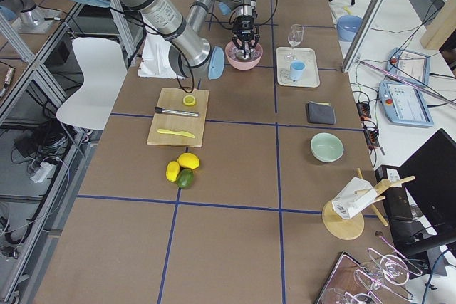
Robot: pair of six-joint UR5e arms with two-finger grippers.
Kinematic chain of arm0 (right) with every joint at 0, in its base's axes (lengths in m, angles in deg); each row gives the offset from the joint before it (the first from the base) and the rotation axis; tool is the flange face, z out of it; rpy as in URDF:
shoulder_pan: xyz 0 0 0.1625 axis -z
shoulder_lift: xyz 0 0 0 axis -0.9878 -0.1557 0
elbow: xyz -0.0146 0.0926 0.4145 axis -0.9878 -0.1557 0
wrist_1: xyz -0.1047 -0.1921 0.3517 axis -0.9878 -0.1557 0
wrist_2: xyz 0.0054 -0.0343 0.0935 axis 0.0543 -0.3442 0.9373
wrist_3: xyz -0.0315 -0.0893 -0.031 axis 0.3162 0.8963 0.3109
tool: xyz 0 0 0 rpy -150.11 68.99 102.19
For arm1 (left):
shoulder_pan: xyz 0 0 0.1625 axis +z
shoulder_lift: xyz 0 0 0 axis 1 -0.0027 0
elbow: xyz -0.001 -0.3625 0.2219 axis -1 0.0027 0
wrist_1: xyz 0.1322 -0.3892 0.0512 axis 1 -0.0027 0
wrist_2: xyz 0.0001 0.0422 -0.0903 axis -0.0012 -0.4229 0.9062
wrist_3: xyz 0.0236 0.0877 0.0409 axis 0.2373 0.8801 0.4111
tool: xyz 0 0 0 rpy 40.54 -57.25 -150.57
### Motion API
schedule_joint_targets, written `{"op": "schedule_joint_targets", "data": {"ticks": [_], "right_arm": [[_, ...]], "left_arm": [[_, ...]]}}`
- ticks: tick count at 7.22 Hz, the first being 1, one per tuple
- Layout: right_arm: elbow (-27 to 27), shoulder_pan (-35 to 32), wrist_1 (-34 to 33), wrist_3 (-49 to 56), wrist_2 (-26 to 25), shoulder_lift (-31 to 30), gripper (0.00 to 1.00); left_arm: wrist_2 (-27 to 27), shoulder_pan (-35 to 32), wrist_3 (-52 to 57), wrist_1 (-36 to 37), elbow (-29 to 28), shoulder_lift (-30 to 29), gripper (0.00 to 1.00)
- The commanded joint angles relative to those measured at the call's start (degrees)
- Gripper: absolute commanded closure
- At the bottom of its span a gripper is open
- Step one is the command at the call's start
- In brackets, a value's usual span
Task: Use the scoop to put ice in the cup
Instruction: 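Dig the scoop into the ice cubes with the right gripper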
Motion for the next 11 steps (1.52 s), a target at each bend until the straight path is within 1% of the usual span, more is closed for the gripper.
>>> {"op": "schedule_joint_targets", "data": {"ticks": [1, 2, 3, 5, 6, 7, 8, 10, 11], "right_arm": [[6.7, -0.1, 5.0, -0.1, 0.0, -5.7, 1.0], [10.4, -0.1, 8.1, -0.1, 0.1, -9.8, 1.0], [12.4, -0.4, 10.5, -0.1, 0.5, -11.0, 1.0], [13.3, -0.5, 14.4, -1.0, 1.3, -11.8, 1.0], [15.2, -0.5, 17.7, -1.8, 2.0, -14.4, 1.0], [16.9, -0.7, 24.8, -2.3, 3.5, -18.6, 1.0], [16.9, -1.2, 27.2, -2.7, 5.4, -19.2, 1.0], [17.1, -1.2, 27.6, -4.1, 6.3, -19.2, 1.0], [17.0, -1.4, 30.9, -5.7, 7.1, -19.7, 1.0]], "left_arm": [[0.0, 0.0, 0.0, 0.0, 0.0, -0.1, 0.0], [-0.1, 0.0, 0.1, 0.0, 0.0, -0.1, 0.0], [-0.3, 0.0, 0.1, 0.0, 0.0, -0.2, 0.0], [-0.4, -0.2, 0.1, 0.0, 0.0, -0.1, 0.0], [-0.4, -0.2, 0.1, 0.0, 0.0, -0.1, 0.0], [-0.4, -0.2, 0.3, 0.0, 0.0, 0.0, 0.0], [-0.4, -0.3, 0.3, 0.0, 0.0, 0.0, 0.0], [-0.4, -0.3, 0.3, 0.1, 0.0, 0.0, 0.0], [-0.4, -0.3, 0.3, 0.1, 0.0, 0.0, 0.0]]}}
